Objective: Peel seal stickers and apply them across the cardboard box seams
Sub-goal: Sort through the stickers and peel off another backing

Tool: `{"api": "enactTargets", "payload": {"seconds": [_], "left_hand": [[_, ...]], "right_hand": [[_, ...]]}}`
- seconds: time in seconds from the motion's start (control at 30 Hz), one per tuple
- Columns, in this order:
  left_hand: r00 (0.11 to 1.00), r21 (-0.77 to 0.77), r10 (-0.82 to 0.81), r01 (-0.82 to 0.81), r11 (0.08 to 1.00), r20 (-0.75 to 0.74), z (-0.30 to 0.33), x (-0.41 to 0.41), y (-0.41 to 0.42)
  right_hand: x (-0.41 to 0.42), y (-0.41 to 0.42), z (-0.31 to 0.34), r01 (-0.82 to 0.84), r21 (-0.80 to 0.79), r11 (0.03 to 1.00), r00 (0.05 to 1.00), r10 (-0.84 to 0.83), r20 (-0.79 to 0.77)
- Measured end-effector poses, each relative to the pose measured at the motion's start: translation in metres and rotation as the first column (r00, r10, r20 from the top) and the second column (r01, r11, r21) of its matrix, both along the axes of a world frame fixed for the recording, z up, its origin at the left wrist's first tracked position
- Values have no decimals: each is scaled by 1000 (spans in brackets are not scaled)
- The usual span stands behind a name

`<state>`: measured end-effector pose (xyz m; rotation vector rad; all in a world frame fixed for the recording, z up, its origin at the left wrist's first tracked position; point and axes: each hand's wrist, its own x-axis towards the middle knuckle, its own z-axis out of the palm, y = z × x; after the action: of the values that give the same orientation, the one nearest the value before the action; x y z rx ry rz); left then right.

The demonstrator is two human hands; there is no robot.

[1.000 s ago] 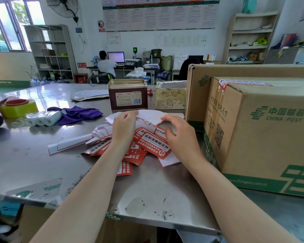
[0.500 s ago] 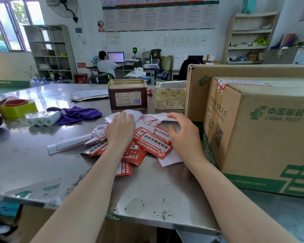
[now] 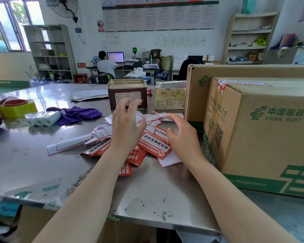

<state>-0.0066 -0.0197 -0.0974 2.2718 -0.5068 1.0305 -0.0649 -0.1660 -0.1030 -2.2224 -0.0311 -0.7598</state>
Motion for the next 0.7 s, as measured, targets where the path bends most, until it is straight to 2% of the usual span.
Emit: {"api": "enactTargets", "payload": {"seconds": [0.17,0.4,0.7], "left_hand": [[985,88,-167,164,983,30,-2,-4,-7],[982,103,-185,180,978,47,-2,-6,-6],[980,174,-192,180,968,55,-3,-5,-7]], "right_hand": [[1,-1,-1,-4,-57,998,1000,3,-20],[1,0,-2,-4,12,1000,996,5,-85],[-3,3,1,-13,9,1000,991,14,-132]]}}
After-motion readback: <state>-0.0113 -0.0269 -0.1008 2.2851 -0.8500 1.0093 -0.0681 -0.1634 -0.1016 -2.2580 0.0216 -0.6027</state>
